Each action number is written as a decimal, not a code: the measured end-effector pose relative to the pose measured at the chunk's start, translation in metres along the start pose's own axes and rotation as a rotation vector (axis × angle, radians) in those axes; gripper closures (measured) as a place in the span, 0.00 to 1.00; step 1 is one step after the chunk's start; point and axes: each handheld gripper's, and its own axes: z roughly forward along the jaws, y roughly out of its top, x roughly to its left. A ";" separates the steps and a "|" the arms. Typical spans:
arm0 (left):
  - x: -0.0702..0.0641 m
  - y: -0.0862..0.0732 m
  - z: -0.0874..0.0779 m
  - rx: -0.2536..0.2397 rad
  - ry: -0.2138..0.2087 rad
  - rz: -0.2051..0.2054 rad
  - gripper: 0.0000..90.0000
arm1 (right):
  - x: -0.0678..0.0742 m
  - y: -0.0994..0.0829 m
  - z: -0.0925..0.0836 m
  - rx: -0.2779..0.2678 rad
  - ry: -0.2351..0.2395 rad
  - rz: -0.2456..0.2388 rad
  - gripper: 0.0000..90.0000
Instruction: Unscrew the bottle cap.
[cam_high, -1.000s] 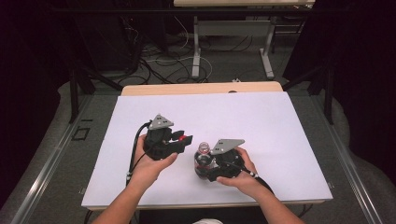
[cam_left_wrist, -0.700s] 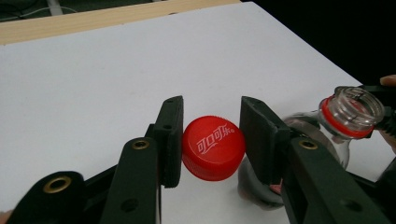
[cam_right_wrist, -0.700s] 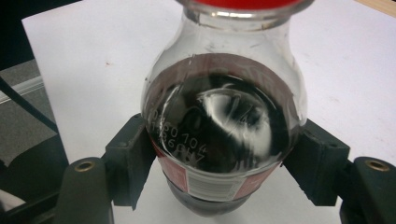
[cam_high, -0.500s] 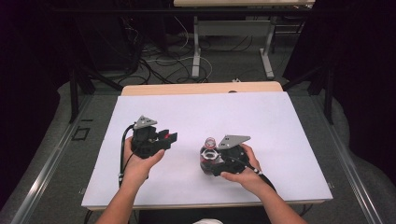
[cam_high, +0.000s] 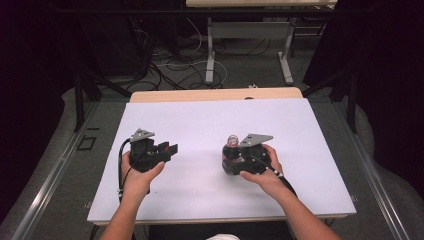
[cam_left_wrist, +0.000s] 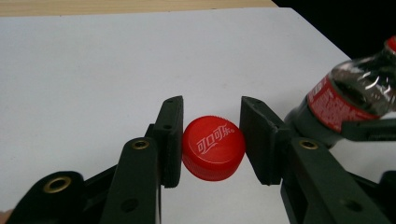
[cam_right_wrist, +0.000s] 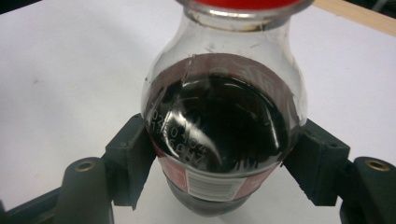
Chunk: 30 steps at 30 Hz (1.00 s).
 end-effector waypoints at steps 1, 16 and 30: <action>0.000 0.000 0.000 0.003 0.002 0.001 0.68 | -0.003 0.002 0.000 0.003 -0.006 0.012 0.33; 0.003 -0.004 0.004 0.009 0.005 0.013 0.68 | -0.041 0.042 0.028 -0.012 -0.128 0.069 0.33; 0.004 -0.005 0.005 0.006 -0.002 0.010 0.68 | -0.047 0.055 0.075 -0.013 -0.143 0.099 0.33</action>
